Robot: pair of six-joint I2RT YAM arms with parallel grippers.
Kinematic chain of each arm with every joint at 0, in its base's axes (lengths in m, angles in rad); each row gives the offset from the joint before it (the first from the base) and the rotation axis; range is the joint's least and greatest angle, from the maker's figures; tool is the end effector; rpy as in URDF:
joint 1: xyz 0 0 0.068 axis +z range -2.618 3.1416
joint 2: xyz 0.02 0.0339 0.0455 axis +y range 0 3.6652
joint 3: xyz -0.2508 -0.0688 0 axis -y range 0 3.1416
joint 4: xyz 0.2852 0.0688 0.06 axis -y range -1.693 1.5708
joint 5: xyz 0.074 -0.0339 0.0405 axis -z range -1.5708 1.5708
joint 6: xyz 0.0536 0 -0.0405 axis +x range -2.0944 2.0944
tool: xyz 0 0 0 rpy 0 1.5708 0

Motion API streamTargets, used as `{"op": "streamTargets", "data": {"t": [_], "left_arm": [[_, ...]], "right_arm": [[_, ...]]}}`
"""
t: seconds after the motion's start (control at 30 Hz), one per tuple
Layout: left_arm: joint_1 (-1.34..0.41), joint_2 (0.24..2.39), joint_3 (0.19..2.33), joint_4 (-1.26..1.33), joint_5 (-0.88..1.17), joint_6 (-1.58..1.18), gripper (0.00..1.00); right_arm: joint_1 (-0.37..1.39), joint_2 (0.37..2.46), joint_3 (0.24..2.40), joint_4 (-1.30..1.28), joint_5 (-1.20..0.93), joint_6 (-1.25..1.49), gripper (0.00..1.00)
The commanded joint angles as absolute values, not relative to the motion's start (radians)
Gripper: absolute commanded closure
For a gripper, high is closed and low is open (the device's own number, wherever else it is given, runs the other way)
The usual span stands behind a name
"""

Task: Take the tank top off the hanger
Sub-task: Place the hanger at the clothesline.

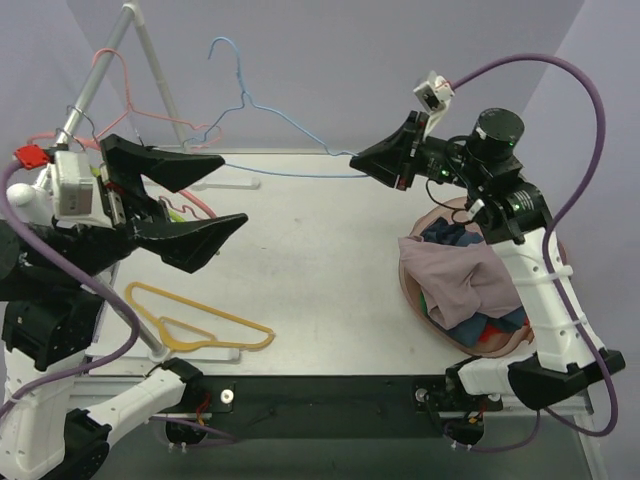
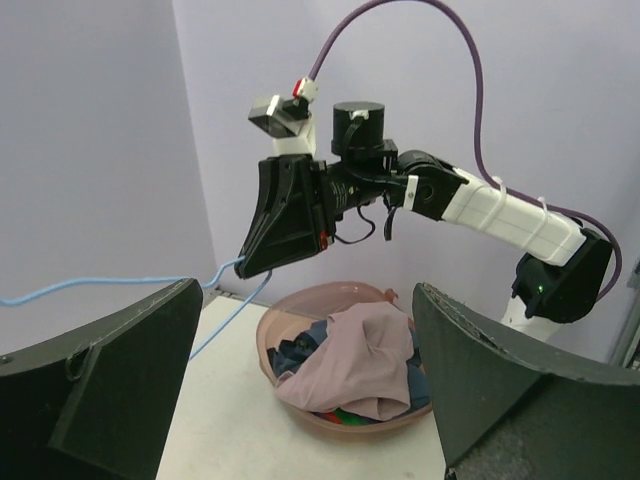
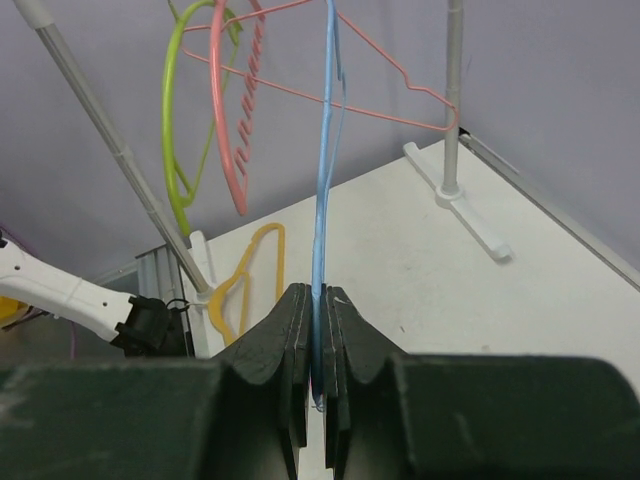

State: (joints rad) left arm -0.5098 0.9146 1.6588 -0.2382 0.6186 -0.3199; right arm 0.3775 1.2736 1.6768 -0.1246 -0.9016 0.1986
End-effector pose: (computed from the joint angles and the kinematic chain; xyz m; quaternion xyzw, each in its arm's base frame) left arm 0.1062 -0.0950 0.6066 0.3069 0.4565 -0.4722 0.6888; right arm 0.2527 0.1454 0.5499 -0.3949 0.5087 0.4557 0.6145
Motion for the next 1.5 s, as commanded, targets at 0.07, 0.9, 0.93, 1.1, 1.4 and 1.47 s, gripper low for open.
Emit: {"op": "streamTargets", "data": {"t": [0.07,0.9,0.93,1.1,1.4,1.47], "left_arm": [[-0.512,0.904,1.769,-0.341,0.476,-0.278,0.03],[-0.512,0.943,1.618,-0.273,0.571,-0.299,0.03],[-0.512,0.948,1.615,-0.272,0.575,-0.302,0.03],[-0.512,0.963,1.566,-0.222,0.629,-0.328,0.03],[-0.512,0.971,1.532,-0.192,0.669,-0.325,0.03],[-0.512,0.977,1.526,-0.184,0.67,-0.333,0.03]], "right_arm": [[0.497,1.388,1.801,-0.086,-0.913,0.109,1.0],[0.716,1.835,2.184,0.12,-0.793,0.057,1.0],[0.718,1.838,2.181,0.126,-0.793,0.057,1.0],[0.724,1.815,2.102,0.221,-0.764,0.077,1.0],[0.727,1.773,2.032,0.31,-0.738,0.072,1.0],[0.726,1.779,2.039,0.299,-0.758,0.078,1.0]]}}
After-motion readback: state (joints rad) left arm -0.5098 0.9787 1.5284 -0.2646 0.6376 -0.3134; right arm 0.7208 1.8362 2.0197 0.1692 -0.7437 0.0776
